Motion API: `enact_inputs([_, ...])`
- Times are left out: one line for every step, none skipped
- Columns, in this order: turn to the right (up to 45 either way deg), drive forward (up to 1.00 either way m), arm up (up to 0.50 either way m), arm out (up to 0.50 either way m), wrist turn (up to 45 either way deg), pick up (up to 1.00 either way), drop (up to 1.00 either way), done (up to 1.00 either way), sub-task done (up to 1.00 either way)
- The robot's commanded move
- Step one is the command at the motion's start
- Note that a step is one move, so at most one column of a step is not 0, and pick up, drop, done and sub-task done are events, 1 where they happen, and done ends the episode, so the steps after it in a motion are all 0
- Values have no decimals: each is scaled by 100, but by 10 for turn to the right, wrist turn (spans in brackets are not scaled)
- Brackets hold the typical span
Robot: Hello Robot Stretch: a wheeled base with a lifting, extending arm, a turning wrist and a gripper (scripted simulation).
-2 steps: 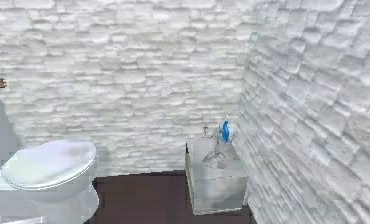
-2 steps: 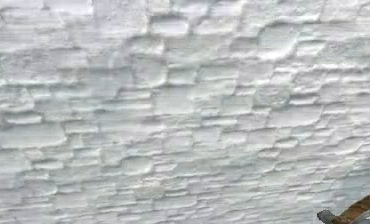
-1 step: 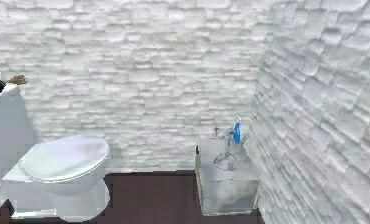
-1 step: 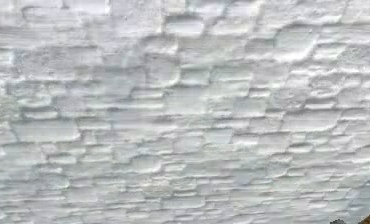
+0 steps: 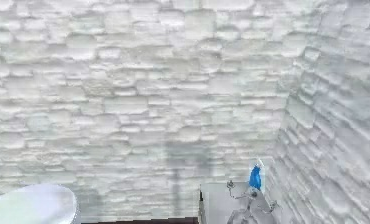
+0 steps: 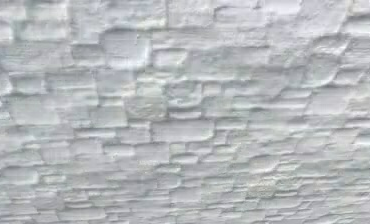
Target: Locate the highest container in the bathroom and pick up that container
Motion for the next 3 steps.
enact_inputs([450, 0, 0, 0, 0, 0, 0, 0, 0])
enact_inputs([300, 0, 0, 0, 0, 0, 0, 0, 0])
enact_inputs([0, 10, 0, 0, 0, 0, 0, 0, 0])
